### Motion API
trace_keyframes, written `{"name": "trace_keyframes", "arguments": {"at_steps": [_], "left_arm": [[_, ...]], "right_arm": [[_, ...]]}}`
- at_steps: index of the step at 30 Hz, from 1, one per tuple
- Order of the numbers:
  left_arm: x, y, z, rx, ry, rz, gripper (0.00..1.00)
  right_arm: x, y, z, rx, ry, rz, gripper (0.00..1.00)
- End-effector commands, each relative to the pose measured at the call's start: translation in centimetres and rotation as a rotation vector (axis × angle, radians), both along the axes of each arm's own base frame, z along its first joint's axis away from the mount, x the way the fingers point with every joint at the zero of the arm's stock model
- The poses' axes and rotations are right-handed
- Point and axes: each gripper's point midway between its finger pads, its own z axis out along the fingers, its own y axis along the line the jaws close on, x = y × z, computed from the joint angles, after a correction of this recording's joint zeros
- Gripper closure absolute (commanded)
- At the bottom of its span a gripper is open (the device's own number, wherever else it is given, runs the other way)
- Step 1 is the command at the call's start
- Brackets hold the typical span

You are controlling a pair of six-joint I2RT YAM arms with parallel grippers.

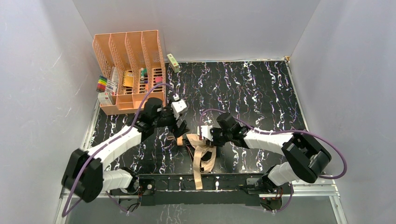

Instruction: Put away the umbrella

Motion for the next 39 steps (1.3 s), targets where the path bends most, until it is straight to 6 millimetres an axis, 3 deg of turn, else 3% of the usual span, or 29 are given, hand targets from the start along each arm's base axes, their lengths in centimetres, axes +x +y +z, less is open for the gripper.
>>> {"name": "trace_keyframes", "arguments": {"at_steps": [1,7,23,27,31,39], "left_arm": [[-0.8,-3.4,0.6,-0.091,0.125,-0.154,0.1],[-1.4,-5.3,-1.8,-0.073,0.233,-0.222,0.02],[-4.2,-6.5,-8.8,0.054,0.412,-0.322,0.02],[-5.9,-5.9,-10.5,0.116,0.474,-0.348,0.06],[-6.8,-5.4,-11.3,0.156,0.488,-0.357,0.17],[-7.5,-4.4,-12.8,0.243,0.533,-0.327,0.61]], "right_arm": [[0.0,-2.1,-2.2,-0.131,-0.095,0.028,0.94],[0.6,-1.7,-1.3,-0.113,-0.244,0.082,0.95],[0.5,-1.3,-0.4,-0.083,-0.279,0.112,0.96],[0.7,-1.3,-0.1,-0.075,-0.302,0.108,0.96],[0.9,-1.2,0.1,-0.067,-0.314,0.105,0.95],[1.7,-0.1,1.9,0.012,-0.352,0.066,0.93]]}}
